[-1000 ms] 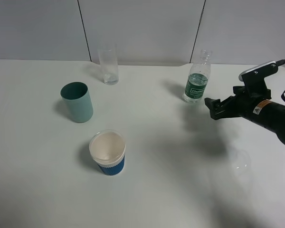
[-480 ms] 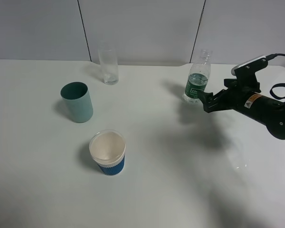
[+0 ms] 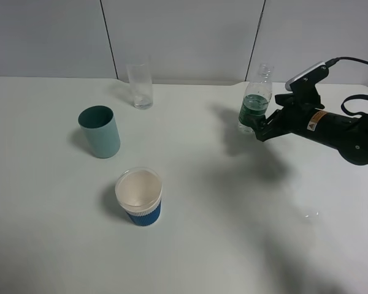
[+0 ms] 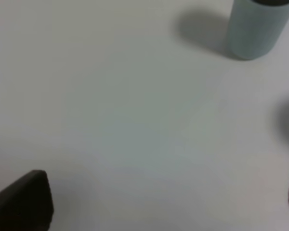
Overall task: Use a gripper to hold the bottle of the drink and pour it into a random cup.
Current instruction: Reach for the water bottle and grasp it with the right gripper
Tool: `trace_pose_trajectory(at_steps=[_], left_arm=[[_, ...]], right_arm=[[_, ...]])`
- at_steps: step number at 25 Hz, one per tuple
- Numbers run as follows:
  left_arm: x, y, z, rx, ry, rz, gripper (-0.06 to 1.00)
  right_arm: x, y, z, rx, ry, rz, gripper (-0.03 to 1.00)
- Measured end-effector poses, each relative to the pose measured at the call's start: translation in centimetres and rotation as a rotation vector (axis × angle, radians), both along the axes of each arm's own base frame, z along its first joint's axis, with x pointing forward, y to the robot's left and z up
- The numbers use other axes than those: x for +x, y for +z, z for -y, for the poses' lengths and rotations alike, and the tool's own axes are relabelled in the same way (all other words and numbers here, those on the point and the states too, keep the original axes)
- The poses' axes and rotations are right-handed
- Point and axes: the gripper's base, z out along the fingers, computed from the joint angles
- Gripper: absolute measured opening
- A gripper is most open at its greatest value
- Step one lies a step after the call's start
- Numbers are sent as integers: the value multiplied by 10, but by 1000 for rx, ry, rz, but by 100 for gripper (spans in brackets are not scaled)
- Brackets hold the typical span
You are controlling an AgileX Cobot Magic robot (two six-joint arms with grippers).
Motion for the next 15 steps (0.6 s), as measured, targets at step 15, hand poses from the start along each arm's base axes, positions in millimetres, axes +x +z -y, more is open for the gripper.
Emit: trace_pose_trajectory(at_steps=[15], left_arm=[[0,0,0,0,0,0,99]], right_arm=[[26,0,-5,24,50,-2,87]])
